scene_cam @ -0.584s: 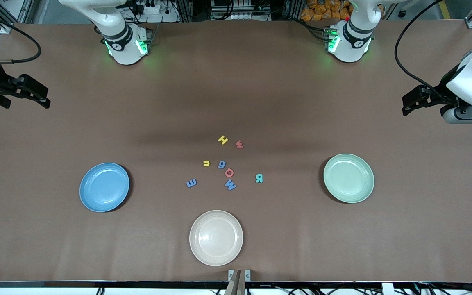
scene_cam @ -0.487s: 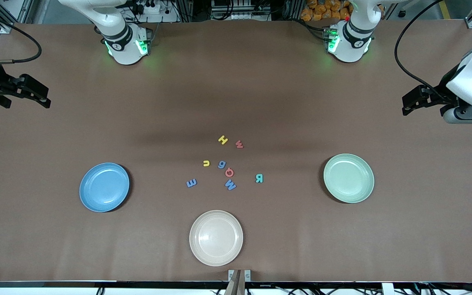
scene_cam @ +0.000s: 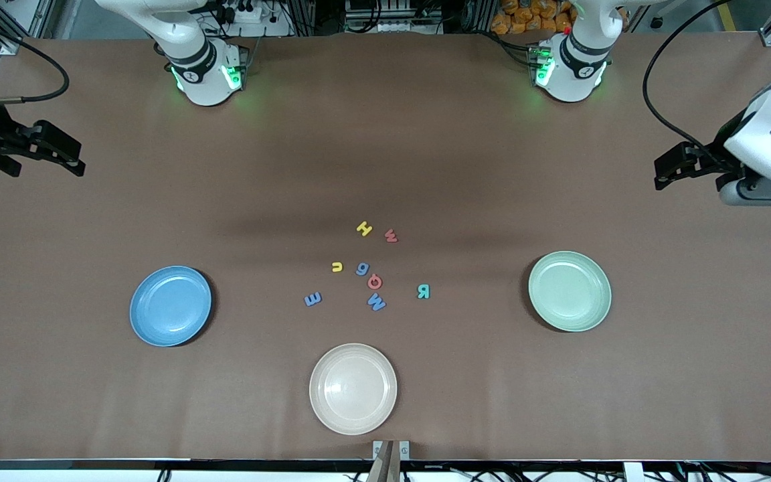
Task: Sort upper and lower case letters into plates
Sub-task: 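Raise both grippers from the rest pose toward the table, then grasp the teal R with the left gripper while the right gripper approaches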
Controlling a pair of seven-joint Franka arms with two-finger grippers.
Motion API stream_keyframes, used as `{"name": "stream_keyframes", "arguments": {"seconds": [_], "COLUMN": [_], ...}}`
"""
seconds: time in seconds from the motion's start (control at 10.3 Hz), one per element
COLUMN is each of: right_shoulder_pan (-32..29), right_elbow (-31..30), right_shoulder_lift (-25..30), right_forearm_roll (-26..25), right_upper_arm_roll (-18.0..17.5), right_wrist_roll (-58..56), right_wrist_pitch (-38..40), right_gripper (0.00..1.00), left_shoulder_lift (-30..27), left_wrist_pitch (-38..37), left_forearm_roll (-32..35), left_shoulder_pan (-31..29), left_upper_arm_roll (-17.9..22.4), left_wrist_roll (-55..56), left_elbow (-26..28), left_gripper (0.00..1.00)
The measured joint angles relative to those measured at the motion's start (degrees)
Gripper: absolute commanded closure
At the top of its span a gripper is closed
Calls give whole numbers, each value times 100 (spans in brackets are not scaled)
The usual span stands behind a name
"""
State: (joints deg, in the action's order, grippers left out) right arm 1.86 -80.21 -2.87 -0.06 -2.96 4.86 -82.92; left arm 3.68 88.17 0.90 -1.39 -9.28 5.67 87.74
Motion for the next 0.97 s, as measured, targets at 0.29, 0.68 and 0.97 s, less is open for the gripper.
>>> {"name": "stream_keyframes", "arguments": {"seconds": [0.29,0.68,0.97], "right_shoulder_pan": [-28,106,402], "right_elbow": [-49,-163,-166], "right_shoulder_lift": [-74,-969,-1584], "right_forearm_roll": [42,91,85], "right_upper_arm_roll": [3,-41,-53], "right_wrist_roll": [73,743,1433], "right_wrist_pitch": [-15,-740,-1204], "right_gripper": [0,0,0], "left_shoulder_lift": [73,779,1786], "left_wrist_pitch": [-271,255,1565], "left_forearm_roll": [0,-3,0], "left_shoulder_pan": [127,1229,1897], "left_upper_arm_roll": [-22,-188,-195], "left_wrist_roll": [-16,318,1324], "left_elbow": [2,52,82], "left_gripper": [0,0,0]}}
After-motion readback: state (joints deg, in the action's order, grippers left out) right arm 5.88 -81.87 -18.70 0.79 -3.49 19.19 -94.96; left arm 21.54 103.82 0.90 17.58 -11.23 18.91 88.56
